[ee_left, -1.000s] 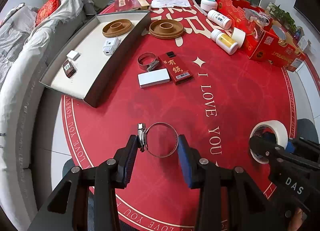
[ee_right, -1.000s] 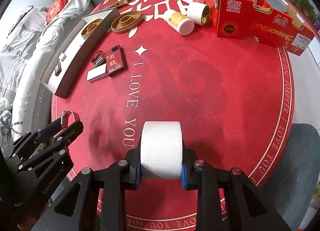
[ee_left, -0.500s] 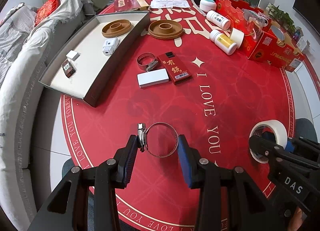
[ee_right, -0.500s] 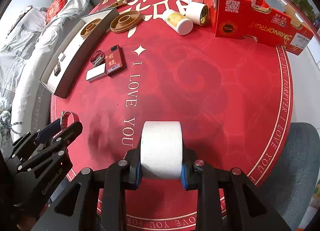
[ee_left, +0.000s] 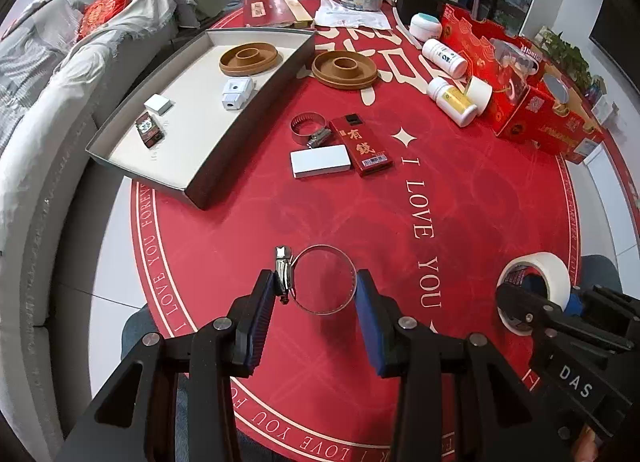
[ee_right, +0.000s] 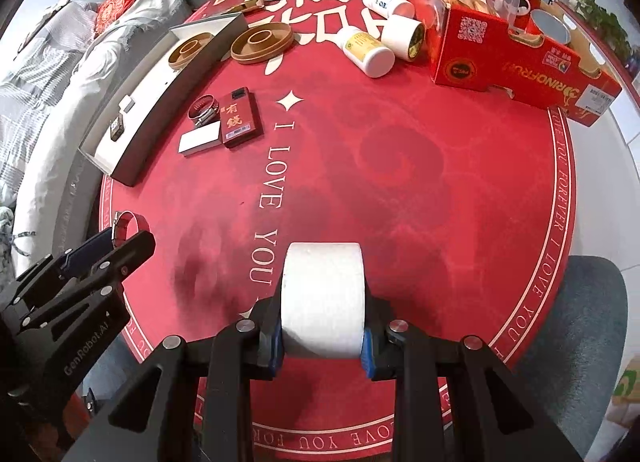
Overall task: Organize rigid objects
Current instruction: 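Carry the hose clamp and tape roll into the white tray and release both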
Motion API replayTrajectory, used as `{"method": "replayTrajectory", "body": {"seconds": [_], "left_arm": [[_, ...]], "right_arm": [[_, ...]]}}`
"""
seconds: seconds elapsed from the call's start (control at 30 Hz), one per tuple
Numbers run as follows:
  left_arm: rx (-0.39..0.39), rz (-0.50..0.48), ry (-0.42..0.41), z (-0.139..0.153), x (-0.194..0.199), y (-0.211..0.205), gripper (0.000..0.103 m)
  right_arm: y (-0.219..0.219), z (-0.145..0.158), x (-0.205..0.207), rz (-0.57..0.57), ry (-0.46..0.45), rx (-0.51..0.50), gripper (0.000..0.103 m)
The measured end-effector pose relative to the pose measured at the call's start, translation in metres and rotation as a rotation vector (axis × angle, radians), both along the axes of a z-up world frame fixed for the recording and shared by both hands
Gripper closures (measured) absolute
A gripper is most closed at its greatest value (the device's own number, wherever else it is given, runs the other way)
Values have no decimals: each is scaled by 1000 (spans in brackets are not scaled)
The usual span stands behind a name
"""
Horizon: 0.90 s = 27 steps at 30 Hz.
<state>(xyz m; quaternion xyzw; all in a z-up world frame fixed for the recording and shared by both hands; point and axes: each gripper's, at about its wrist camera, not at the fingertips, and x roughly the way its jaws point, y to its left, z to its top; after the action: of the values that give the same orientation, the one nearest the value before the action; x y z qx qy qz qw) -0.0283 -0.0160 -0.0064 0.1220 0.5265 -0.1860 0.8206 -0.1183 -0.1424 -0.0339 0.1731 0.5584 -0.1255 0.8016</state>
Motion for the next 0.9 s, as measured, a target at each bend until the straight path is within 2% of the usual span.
{"method": "replayTrajectory", "body": {"seconds": [0.17,0.3,0.4,0.73,0.9], "left_arm": [[-19,35,-20,9,3,10,59],[-62,96,-31,34,15,25,59],[-140,129,-55,69,27,35,59],[-303,222,-318,229,77,69,59],[-328,270,-426,284,101,86,59]], "right_arm": [[5,8,2,18,-15,-33,73],[9,25,7,41,-46,-67,73],[12,56,20,65,-114,-64,73],[41,197,91,191,-413,-83,73],[48,259,129,228,-526,-66,73]]}}
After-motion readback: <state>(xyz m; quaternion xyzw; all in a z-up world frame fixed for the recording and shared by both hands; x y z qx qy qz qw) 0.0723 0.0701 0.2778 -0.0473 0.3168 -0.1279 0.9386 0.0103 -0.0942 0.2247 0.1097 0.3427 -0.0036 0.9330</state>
